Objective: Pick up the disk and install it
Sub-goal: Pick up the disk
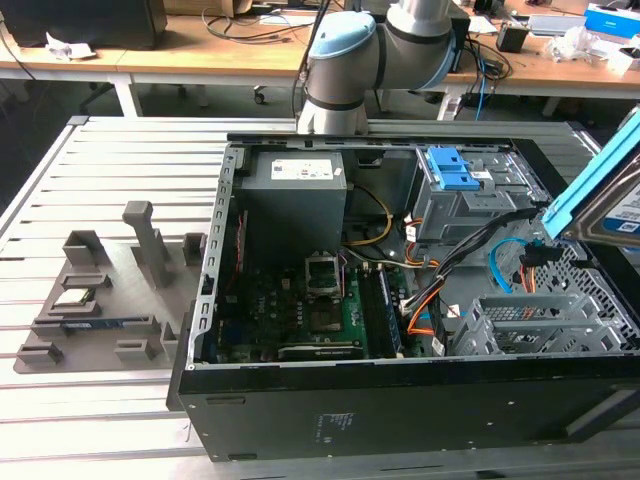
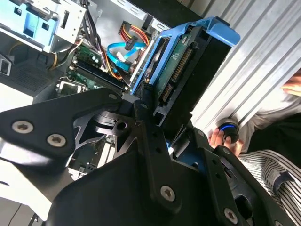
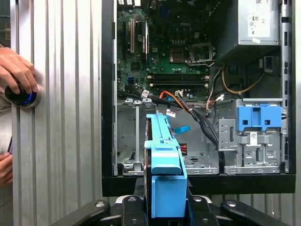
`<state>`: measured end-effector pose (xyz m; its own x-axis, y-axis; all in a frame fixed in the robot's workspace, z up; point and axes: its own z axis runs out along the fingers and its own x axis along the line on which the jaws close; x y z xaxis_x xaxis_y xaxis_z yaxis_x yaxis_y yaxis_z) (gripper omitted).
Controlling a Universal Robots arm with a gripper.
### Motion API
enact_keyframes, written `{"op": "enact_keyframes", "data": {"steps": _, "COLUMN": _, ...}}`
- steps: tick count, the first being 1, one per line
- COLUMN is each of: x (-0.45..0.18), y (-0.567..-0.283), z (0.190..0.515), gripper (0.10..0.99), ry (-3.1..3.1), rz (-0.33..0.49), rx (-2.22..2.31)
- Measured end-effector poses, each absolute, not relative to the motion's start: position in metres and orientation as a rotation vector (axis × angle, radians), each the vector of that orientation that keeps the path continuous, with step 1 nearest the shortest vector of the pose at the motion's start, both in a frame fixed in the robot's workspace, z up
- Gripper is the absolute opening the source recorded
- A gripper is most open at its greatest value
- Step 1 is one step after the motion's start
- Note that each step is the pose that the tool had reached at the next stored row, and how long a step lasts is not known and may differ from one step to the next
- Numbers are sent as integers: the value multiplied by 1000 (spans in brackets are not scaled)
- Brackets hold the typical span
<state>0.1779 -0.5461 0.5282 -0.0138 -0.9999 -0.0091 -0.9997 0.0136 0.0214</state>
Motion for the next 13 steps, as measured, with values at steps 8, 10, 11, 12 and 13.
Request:
{"op": "enact_keyframes", "data": {"steps": 8, "x": 178, "y": -572, "z": 527, "gripper": 365, "ry": -2230, "rz": -34, "rx": 2200}}
{"op": "enact_keyframes", "data": {"steps": 10, "x": 178, "y": -579, "z": 527, "gripper": 365, "ry": -2230, "rz": -34, "rx": 2200}}
{"op": "enact_keyframes", "data": {"steps": 11, "x": 178, "y": -583, "z": 527, "gripper": 365, "ry": -2230, "rz": -34, "rx": 2200}}
{"op": "enact_keyframes", "data": {"steps": 12, "x": 178, "y": -587, "z": 527, "gripper": 365, "ry": -2230, "rz": -34, "rx": 2200}}
{"op": "enact_keyframes", "data": {"steps": 13, "x": 178, "y": -591, "z": 527, "gripper": 365, "ry": -2230, "rz": -34, "rx": 2200}}
